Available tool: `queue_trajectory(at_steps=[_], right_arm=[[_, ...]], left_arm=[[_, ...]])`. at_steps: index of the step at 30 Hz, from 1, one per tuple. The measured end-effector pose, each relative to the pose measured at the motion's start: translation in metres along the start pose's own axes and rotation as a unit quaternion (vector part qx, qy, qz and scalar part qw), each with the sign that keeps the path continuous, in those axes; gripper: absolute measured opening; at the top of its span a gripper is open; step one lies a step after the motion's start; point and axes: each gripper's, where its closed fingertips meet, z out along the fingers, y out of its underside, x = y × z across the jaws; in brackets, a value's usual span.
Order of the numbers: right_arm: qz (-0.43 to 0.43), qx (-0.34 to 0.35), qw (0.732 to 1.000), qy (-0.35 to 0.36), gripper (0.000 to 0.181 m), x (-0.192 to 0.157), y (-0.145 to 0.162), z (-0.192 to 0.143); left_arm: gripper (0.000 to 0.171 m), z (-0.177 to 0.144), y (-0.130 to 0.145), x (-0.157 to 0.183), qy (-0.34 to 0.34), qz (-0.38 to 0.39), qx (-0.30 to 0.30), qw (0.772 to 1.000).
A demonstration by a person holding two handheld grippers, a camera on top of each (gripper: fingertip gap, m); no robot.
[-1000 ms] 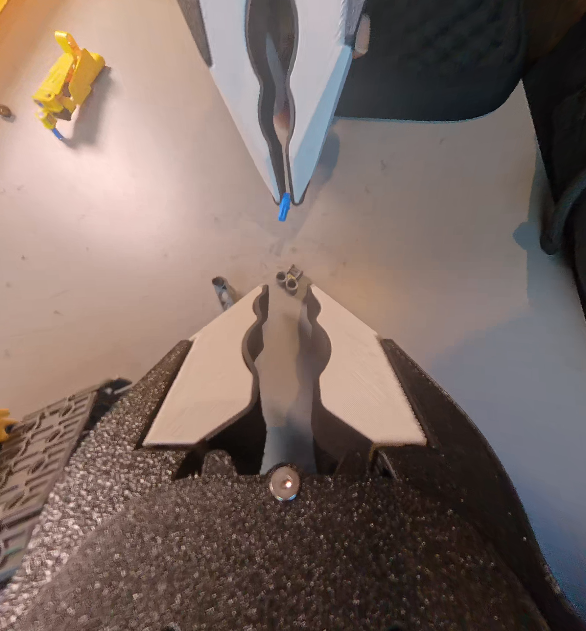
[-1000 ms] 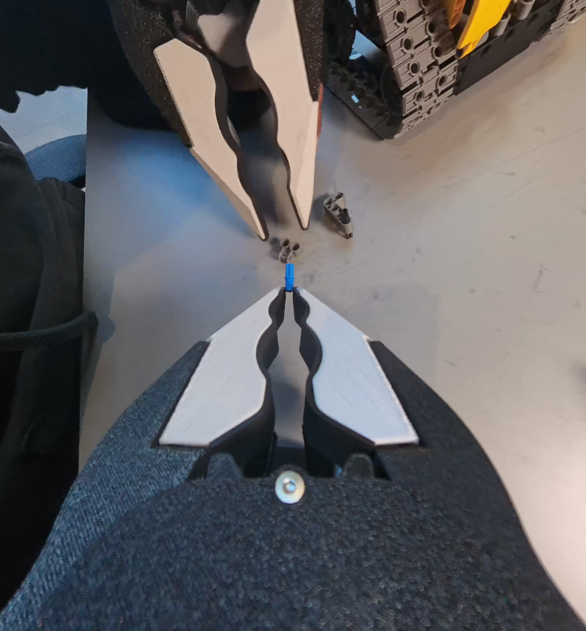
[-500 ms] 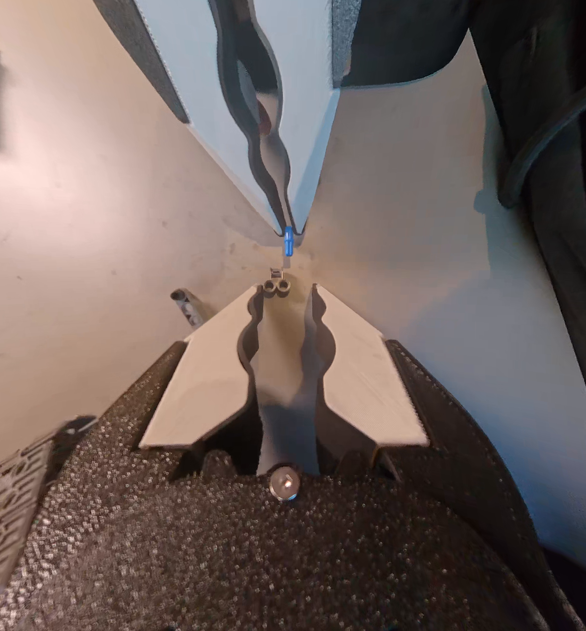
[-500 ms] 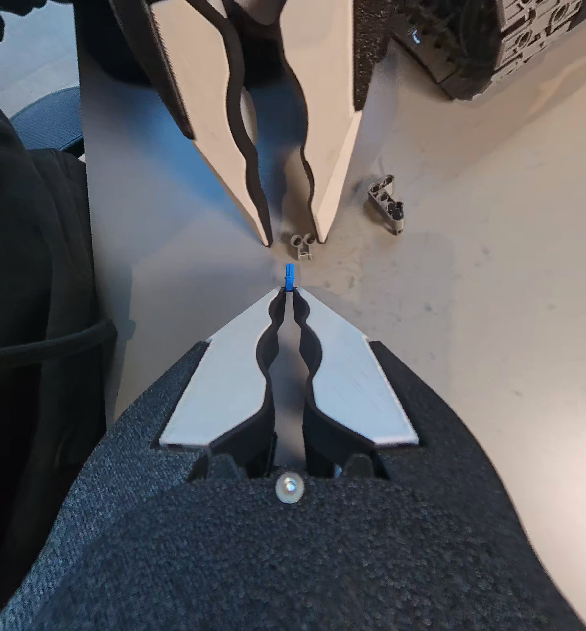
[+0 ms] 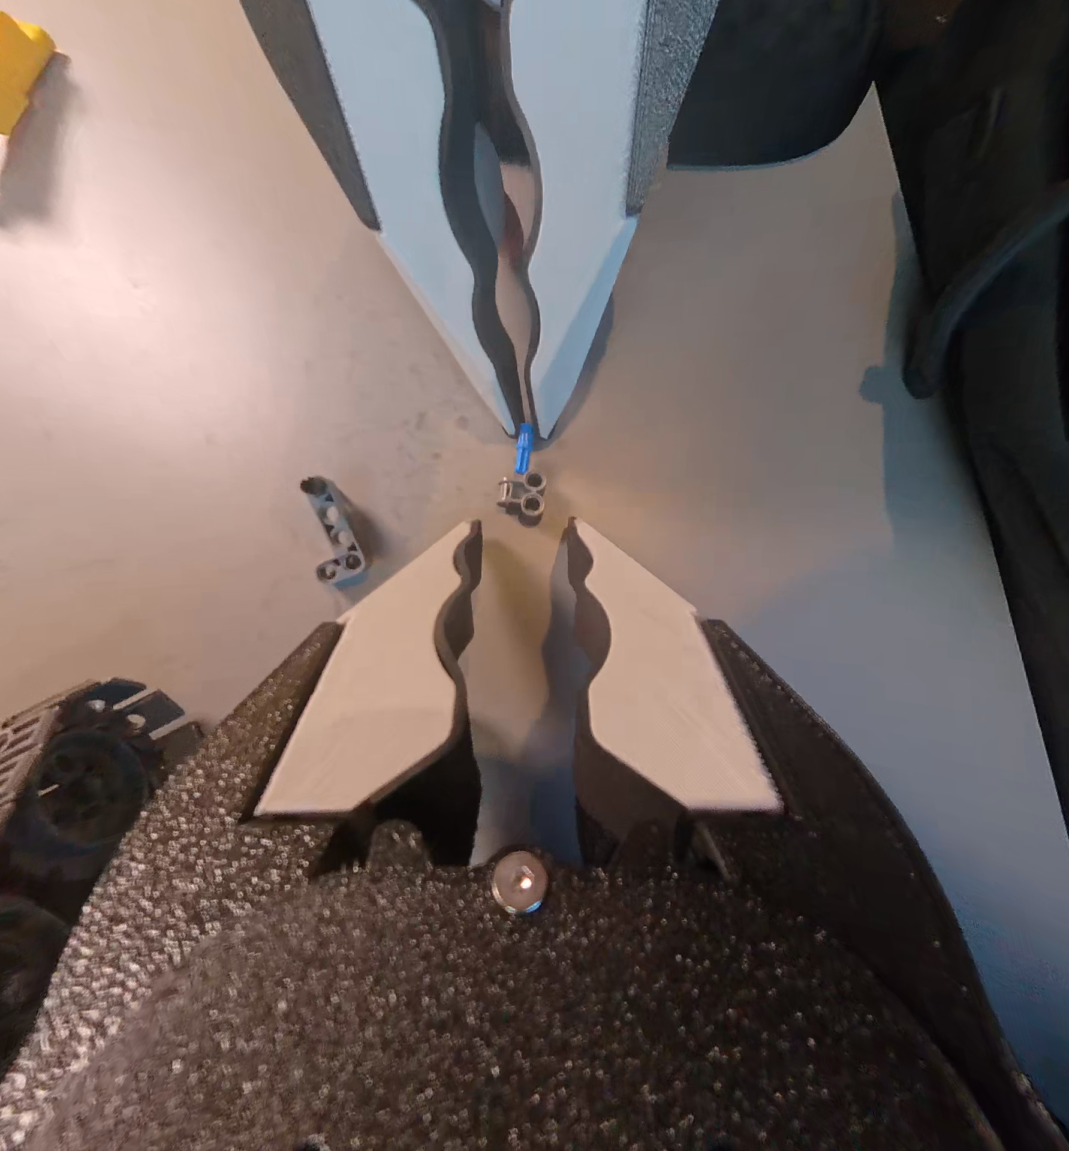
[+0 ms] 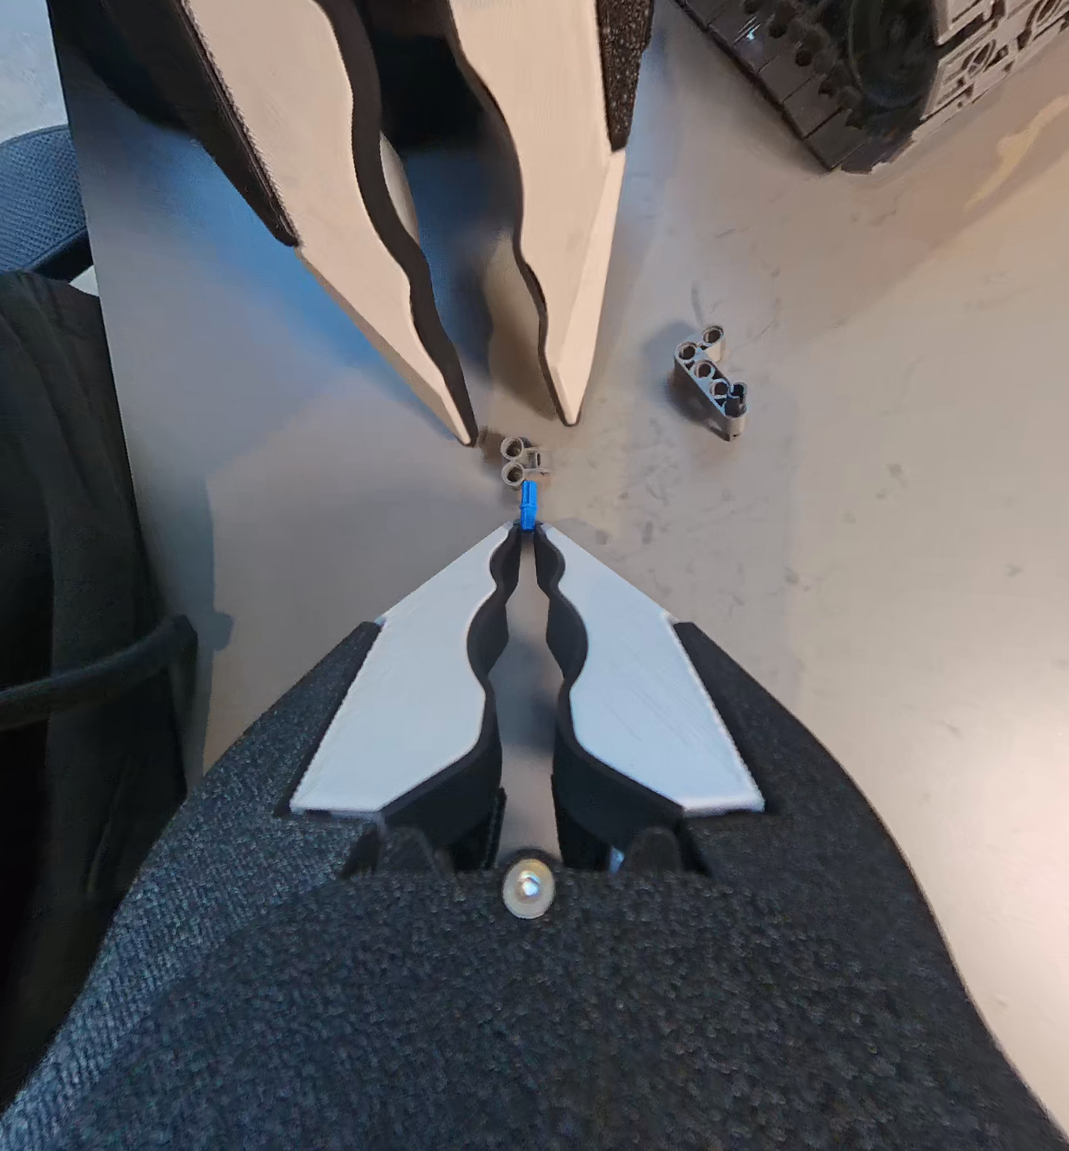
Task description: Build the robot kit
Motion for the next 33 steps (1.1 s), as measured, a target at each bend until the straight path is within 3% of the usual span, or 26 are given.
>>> queue_trajectory(at_steps=[11, 21, 33], right_arm=[[0.006, 0.009, 1.000, -0.017, 0.004, 0.000, -0.001, 0.000], [0.000, 0.031, 0.999, -0.018, 0.004, 0.003, -0.004, -0.003], [-0.009, 0.024, 1.000, -0.008, 0.004, 0.008, -0.002, -0.004]], left_arm=[[0.014, 0.007, -0.004, 0.000, -0.012, 0.020, -0.007, 1.000], [0.006, -0.001, -0.009, -0.006, -0.089, 0.070, 0.024, 0.993], [0.006, 0.004, -0.002, -0.010, -0.075, 0.035, -0.005, 0.997]])
